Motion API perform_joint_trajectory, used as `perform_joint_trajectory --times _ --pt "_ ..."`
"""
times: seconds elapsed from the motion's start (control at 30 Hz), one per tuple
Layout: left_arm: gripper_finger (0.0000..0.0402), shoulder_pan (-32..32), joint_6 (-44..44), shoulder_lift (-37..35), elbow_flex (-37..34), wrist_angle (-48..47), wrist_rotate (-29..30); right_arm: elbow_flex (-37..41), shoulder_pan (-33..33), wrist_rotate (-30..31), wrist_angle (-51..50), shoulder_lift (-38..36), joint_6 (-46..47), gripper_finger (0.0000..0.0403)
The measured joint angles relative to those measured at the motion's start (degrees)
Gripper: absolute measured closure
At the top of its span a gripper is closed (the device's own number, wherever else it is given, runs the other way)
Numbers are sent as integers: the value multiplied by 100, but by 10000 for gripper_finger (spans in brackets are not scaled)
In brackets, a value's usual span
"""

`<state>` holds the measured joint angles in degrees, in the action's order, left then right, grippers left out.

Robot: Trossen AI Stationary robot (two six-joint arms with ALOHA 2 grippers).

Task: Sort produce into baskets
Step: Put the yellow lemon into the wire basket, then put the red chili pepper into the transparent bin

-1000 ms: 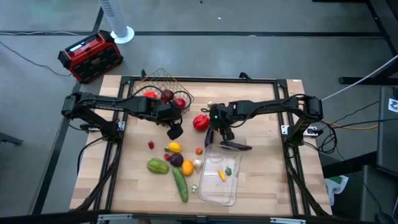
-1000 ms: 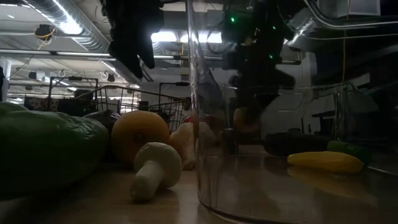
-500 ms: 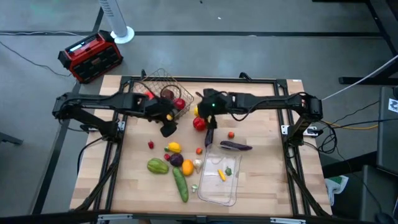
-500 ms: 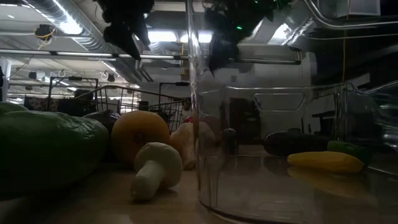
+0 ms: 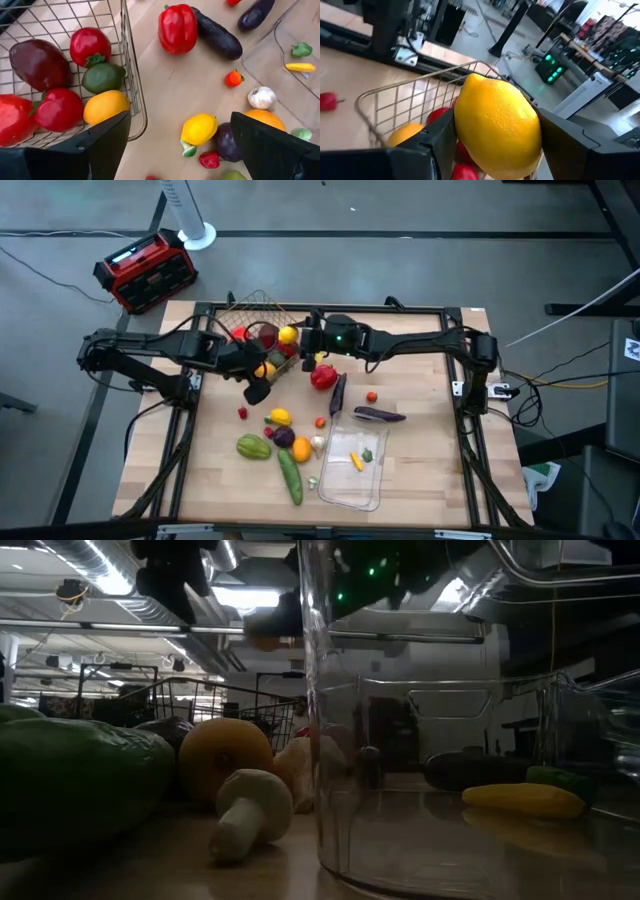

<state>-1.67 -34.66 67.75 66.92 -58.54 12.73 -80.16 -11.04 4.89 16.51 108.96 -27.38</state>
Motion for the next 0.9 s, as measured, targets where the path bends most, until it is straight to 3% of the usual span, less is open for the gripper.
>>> perform_joint_trajectory --times 0.27,0.47,0.73,0.9 --pt "66 -228 -228 2 0 -239 -4 0 -71 -44 345 567 -9 166" --pt "66 -568 -1569 2 0 -989 -29 0 -65 -42 337 724 -9 161" --pt "66 -1229 -3516 101 -48 -1426 -39 -42 -65 -42 379 724 -9 76" --pt "66 -1623 -4796 146 -616 -1243 -22 -48 -62 -40 367 724 -9 31"
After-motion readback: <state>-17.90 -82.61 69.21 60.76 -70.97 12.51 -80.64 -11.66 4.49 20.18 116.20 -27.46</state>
